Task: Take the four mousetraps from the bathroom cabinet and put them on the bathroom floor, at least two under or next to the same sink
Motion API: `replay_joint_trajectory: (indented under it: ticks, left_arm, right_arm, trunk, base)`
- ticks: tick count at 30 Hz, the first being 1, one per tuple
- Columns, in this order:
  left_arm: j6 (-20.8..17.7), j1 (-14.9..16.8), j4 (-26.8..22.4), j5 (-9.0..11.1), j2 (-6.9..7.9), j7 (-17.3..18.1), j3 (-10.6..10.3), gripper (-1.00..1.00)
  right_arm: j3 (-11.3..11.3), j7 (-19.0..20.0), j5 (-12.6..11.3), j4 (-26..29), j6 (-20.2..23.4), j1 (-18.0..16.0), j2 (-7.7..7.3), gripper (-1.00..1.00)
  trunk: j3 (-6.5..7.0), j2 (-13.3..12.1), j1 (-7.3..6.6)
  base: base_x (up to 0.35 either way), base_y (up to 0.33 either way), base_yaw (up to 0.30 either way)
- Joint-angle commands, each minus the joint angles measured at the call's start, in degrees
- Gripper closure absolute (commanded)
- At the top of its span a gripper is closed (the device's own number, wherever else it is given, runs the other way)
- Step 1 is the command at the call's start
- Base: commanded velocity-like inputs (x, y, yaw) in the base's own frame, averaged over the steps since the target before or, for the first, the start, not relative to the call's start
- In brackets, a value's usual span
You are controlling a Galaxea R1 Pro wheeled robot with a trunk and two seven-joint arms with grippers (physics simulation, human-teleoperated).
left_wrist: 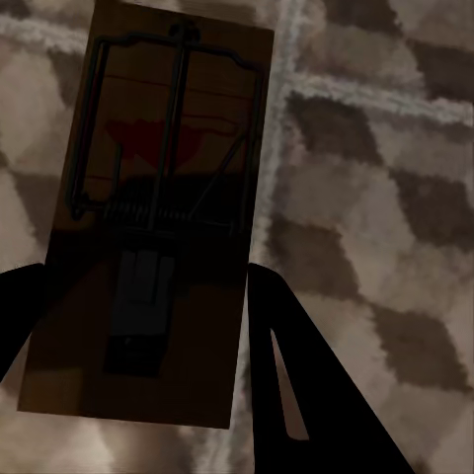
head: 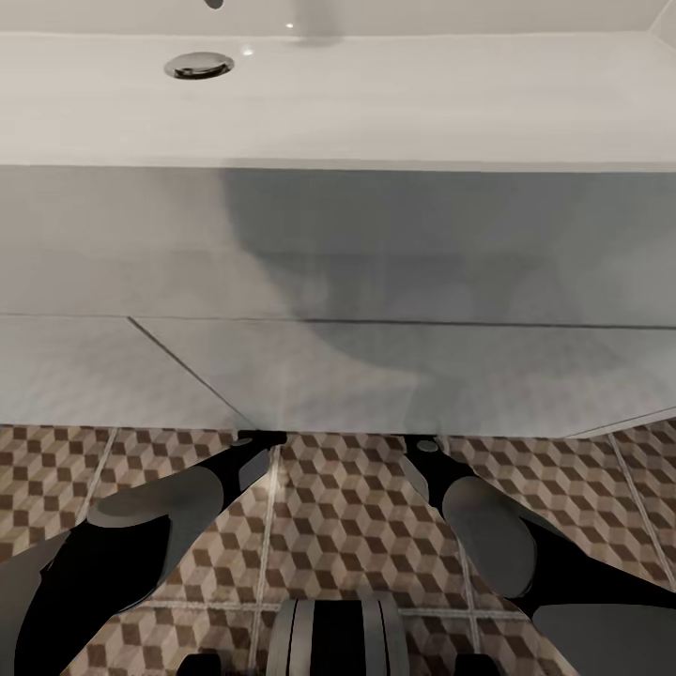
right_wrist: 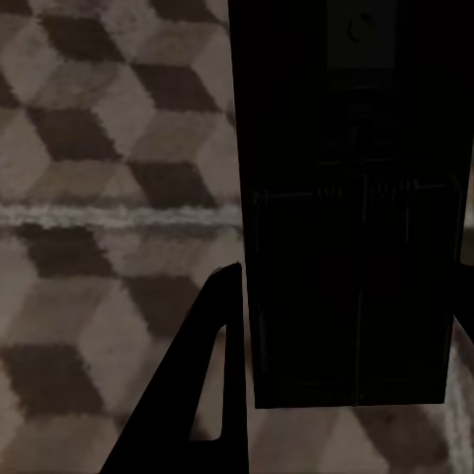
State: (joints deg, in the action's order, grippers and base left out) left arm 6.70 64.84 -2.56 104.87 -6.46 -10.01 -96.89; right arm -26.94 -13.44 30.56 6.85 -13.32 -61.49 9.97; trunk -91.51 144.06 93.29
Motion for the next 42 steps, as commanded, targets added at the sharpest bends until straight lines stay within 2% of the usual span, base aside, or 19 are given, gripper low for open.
replay_joint_trajectory:
  ticks: [1, 16, 37, 40, 42]
  left_arm:
    - [0.2, 0.0, -0.2, 0.3, 0.03, -0.4, -0.5, 1.00]
    - [0.2, 0.0, -0.1, 0.2, 0.04, -0.4, -0.5, 1.00]
    - [0.2, 0.0, -0.1, 0.2, 0.04, -0.4, -0.5, 1.00]
    - [0.6, -0.9, 0.2, 0.6, 0.92, -0.4, -0.5, 1.00]
    - [0.6, -0.9, 0.2, 0.6, 0.92, -0.4, -0.5, 1.00]
  right_arm:
    - [-0.5, 0.0, 0.5, -0.1, -0.2, 0.0, 0.03, 1.00]
    - [-0.5, 0.0, 0.5, 0.0, -0.2, 0.0, 0.03, 1.00]
    - [-0.5, 0.0, 0.5, 0.1, -0.2, 0.0, 0.03, 1.00]
    - [-0.4, 0.1, 0.8, 0.3, -0.5, -0.3, -0.33, 1.00]
    - [-0.4, 0.1, 0.8, 0.3, -0.3, -0.3, -0.32, 1.00]
  trunk:
    - [-0.12, 0.0, -0.01]
    - [-1.39, 0.0, -0.01]
    - [-1.49, 0.0, -0.01]
    - [-1.49, 0.0, -0.01]
    - [-1.49, 0.0, -0.01]
  base:
    - [0.000, 0.000, 0.000]
    - [0.000, 0.000, 0.000]
    - [0.000, 0.000, 0.000]
    - [0.000, 0.000, 0.000]
    - [0.000, 0.000, 0.000]
